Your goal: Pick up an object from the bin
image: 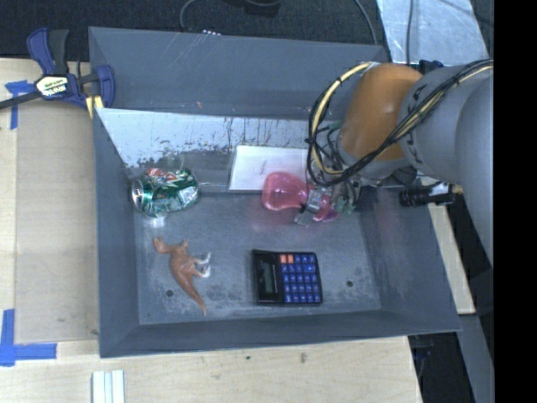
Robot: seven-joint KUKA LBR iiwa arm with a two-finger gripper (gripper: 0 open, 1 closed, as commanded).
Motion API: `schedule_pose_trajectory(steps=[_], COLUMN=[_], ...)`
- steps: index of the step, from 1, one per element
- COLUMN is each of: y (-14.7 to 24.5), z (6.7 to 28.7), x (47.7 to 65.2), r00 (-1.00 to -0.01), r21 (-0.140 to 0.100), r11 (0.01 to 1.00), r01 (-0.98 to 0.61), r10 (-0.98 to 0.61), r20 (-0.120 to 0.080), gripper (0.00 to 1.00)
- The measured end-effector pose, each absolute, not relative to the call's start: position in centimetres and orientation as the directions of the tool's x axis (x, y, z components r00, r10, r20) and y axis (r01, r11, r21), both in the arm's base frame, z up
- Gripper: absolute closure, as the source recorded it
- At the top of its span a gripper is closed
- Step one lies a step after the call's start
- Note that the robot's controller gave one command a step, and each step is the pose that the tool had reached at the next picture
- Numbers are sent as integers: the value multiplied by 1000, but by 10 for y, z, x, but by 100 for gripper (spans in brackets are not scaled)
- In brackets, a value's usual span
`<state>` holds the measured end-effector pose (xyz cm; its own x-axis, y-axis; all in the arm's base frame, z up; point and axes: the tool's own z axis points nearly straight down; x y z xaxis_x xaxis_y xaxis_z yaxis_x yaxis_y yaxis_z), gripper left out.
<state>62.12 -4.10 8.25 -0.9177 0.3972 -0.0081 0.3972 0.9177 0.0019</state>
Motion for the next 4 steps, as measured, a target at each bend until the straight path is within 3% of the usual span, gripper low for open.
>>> schedule_pose_trajectory(steps=[4], y=[-41], z=[96], x=[622], r00=[-918], r21=[2], r11=[919], r01=[395], r10=[395], r20=[-12], gripper=[100])
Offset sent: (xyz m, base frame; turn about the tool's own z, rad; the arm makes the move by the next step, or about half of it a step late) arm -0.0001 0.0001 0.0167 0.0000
